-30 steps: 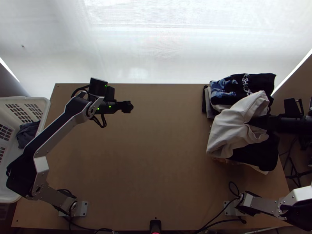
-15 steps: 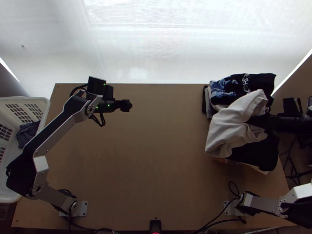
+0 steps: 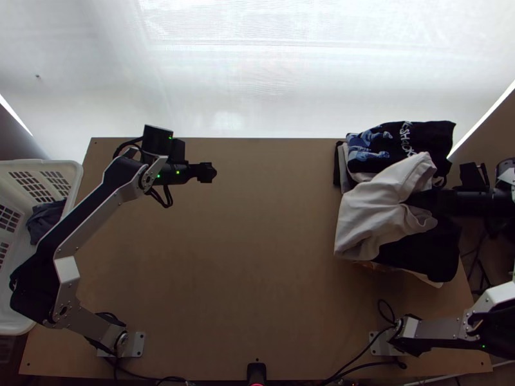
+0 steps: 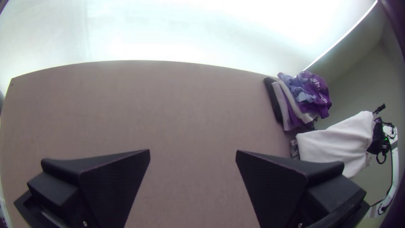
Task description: Fold the t-shirt
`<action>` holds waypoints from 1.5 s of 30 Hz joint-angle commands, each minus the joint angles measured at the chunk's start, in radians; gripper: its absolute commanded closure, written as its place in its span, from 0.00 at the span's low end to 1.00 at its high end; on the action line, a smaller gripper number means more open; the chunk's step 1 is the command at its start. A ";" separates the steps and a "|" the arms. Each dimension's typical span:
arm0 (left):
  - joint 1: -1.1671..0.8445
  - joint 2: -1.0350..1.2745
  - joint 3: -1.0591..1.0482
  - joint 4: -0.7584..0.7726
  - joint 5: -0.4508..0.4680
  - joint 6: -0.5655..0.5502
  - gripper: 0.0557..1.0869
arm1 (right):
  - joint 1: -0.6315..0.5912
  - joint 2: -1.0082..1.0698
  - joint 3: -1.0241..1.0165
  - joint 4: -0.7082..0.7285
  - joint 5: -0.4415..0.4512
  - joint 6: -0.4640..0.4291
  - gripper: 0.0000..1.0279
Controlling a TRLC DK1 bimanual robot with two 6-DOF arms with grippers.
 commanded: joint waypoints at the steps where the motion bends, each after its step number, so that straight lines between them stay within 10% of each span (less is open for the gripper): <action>1: 0.010 -0.008 0.000 -0.004 0.000 0.000 0.04 | -0.171 0.082 -0.112 -0.001 0.001 -0.132 0.97; 11: 0.013 -0.008 0.001 -0.002 0.001 0.000 0.04 | -0.372 0.235 -0.158 0.045 0.057 -0.218 0.97; 35: 0.028 -0.001 0.003 -0.004 0.001 0.003 0.04 | -0.450 0.323 -0.172 0.332 0.231 -0.081 0.97; 38: 0.027 0.002 0.003 -0.004 0.001 0.002 0.04 | -0.449 0.312 -0.163 0.332 0.231 -0.066 0.59; 45: 0.031 0.001 0.004 -0.002 0.001 0.003 0.04 | -0.449 0.257 -0.155 0.331 0.255 -0.057 0.40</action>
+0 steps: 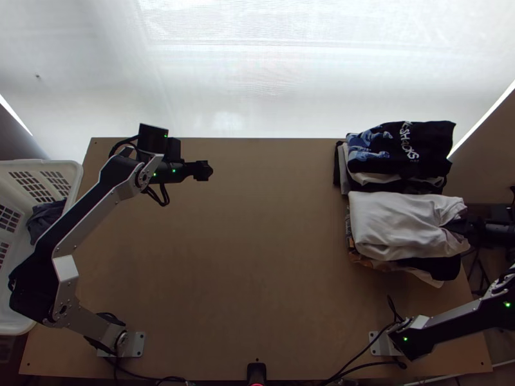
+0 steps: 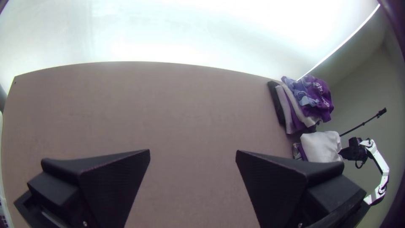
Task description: Fold the t-shirt
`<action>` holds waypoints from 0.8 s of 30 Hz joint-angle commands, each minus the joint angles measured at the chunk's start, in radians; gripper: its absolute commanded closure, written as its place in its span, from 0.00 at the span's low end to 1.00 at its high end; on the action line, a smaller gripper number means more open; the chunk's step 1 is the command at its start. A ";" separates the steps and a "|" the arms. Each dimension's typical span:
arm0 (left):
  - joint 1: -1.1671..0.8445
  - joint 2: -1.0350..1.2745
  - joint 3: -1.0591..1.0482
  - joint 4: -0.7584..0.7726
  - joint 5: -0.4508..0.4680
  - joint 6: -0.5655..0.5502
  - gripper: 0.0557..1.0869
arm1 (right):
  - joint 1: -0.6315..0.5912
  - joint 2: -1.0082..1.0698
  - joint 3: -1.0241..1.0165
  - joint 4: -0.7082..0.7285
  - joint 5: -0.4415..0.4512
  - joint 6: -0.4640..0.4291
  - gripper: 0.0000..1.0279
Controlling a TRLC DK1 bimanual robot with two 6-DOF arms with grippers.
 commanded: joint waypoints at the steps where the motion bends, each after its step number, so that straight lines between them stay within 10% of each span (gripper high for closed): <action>1: 0.005 0.001 0.002 0.000 -0.001 -0.002 0.04 | -0.003 -0.061 0.011 -0.001 0.027 0.020 0.30; 4: 0.006 0.001 0.002 0.000 -0.001 -0.002 0.04 | -0.001 -0.125 0.010 0.042 0.112 0.067 0.04; 14: 0.005 0.001 -0.006 0.000 -0.001 -0.011 0.04 | 0.129 -0.390 0.082 0.171 0.150 0.218 0.04; 24: 0.025 -0.030 -0.033 0.002 -0.001 -0.017 0.04 | 0.269 -0.202 0.030 0.196 0.217 0.238 0.04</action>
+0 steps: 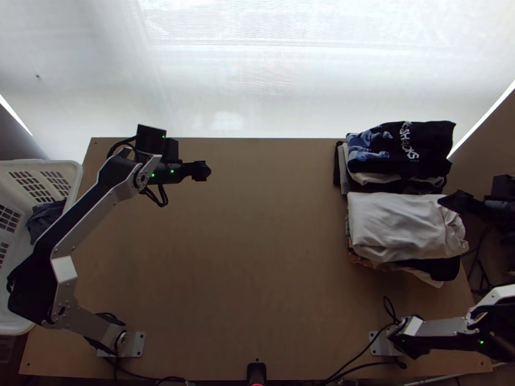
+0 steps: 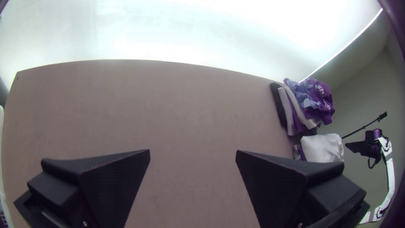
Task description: Fold the t-shirt
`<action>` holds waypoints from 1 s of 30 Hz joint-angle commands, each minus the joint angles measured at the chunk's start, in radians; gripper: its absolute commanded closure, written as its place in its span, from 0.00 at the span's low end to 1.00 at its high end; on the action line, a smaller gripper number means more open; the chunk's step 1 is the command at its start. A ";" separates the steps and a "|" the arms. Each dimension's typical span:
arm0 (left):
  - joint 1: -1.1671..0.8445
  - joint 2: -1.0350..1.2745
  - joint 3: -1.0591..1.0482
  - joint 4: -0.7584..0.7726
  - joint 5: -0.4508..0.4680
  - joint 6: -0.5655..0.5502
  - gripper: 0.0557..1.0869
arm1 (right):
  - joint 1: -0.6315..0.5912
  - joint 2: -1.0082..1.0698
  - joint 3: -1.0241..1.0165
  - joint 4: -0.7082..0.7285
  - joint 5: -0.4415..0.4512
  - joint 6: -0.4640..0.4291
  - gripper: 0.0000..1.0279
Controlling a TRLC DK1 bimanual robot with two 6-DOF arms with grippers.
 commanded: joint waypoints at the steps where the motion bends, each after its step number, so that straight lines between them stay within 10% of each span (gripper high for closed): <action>1: 0.020 -0.028 -0.025 0.002 0.001 -0.003 0.04 | 0.059 0.097 -0.025 0.057 0.084 0.027 0.04; 18: 0.146 -0.077 -0.085 0.038 0.079 0.027 0.04 | 0.068 -0.024 -0.149 0.298 0.692 0.176 0.04; 30: 0.126 -0.065 -0.086 0.047 0.088 0.023 0.04 | 0.350 -0.257 -0.313 0.712 0.690 0.223 0.04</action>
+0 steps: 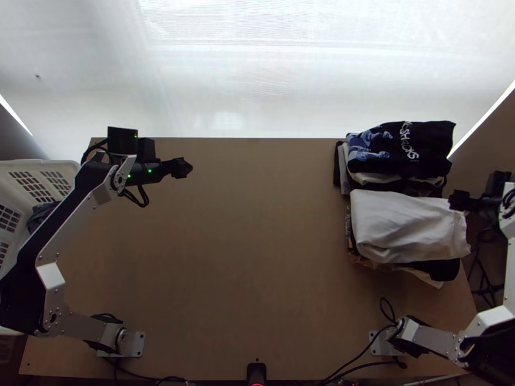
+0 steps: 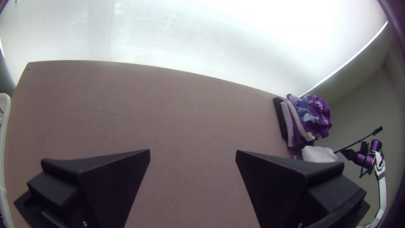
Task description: Fold the t-shirt
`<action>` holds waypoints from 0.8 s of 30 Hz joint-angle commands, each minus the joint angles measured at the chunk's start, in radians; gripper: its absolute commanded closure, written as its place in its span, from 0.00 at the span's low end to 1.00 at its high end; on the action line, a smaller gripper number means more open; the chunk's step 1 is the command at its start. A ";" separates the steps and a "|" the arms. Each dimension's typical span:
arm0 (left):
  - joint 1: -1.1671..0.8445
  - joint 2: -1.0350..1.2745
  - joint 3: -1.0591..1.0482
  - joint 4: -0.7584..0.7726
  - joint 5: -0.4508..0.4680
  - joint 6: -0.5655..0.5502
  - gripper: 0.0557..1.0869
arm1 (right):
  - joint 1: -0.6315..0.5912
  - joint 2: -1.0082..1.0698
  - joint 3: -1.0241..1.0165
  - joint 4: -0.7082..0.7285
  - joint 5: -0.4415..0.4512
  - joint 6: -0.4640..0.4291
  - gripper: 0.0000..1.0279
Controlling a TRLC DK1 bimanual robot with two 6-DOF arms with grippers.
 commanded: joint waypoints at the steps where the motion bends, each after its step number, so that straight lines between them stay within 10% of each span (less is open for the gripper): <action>1: -0.011 0.006 -0.009 0.005 0.005 -0.001 0.04 | 0.200 -0.100 -0.170 0.361 0.014 0.057 0.05; 9: -0.006 -0.003 -0.063 0.011 0.004 0.017 0.04 | 0.328 -0.055 -0.626 1.018 0.014 0.154 0.05; 24: -0.006 -0.025 -0.063 0.011 0.004 0.034 0.04 | 0.297 -0.209 -1.004 1.141 0.015 0.171 0.05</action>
